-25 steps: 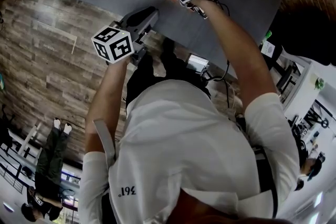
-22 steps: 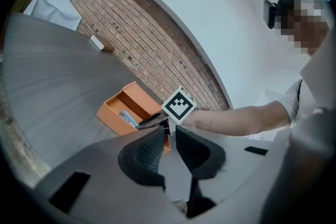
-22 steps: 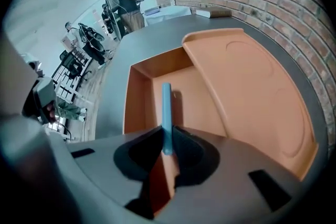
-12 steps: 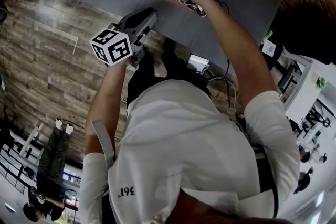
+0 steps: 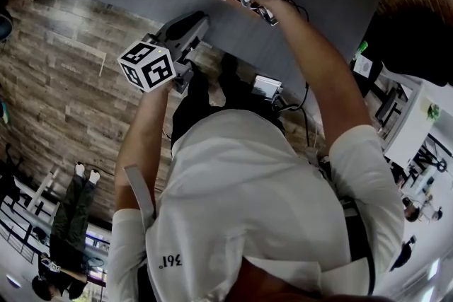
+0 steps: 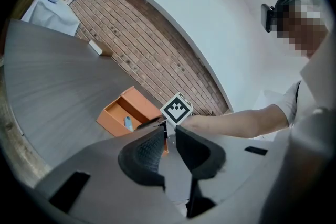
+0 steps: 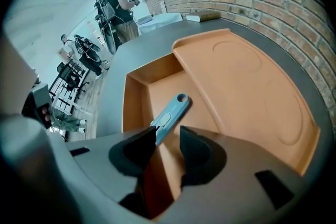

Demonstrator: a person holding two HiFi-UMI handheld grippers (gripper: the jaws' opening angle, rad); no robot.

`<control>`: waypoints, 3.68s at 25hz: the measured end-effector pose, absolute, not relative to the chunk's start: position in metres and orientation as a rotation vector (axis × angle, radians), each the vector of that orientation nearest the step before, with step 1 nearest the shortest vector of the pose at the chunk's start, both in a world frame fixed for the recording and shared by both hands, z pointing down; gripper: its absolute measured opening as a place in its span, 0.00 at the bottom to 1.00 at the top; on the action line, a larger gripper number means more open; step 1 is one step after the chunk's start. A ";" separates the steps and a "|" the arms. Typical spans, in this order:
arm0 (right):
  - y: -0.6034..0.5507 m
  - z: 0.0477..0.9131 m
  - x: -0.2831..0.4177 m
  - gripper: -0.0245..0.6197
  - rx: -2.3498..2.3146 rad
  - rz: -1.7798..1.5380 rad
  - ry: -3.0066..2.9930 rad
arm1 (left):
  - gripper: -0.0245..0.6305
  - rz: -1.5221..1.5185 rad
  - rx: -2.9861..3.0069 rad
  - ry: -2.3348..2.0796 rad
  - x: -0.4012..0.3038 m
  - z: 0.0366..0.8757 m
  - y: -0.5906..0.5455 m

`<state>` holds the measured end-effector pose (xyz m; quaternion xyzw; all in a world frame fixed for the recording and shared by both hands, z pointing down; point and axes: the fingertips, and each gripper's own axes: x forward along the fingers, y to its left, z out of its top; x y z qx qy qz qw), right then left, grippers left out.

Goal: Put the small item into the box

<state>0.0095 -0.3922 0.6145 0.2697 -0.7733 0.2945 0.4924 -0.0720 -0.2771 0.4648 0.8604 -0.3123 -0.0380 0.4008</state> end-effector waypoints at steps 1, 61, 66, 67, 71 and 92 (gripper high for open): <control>-0.394 0.613 0.010 0.28 0.665 0.712 -1.883 | 0.14 -0.097 2.179 -0.789 -0.072 0.464 -0.277; -0.250 0.321 0.041 0.06 1.227 0.516 -2.606 | 0.05 -0.312 2.419 -0.691 -0.087 0.312 -0.196; -0.239 0.321 0.053 0.06 1.277 0.520 -2.597 | 0.05 -0.307 2.416 -0.694 -0.089 0.311 -0.188; -0.236 0.321 0.055 0.06 1.287 0.523 -2.596 | 0.05 -0.309 2.413 -0.698 -0.090 0.311 -0.186; -0.225 0.318 0.057 0.06 1.323 0.530 -2.596 | 0.05 -0.309 2.418 -0.713 -0.098 0.304 -0.181; -0.206 0.309 0.053 0.06 1.344 0.549 -2.635 | 0.05 -0.309 2.445 -0.676 -0.083 0.297 -0.172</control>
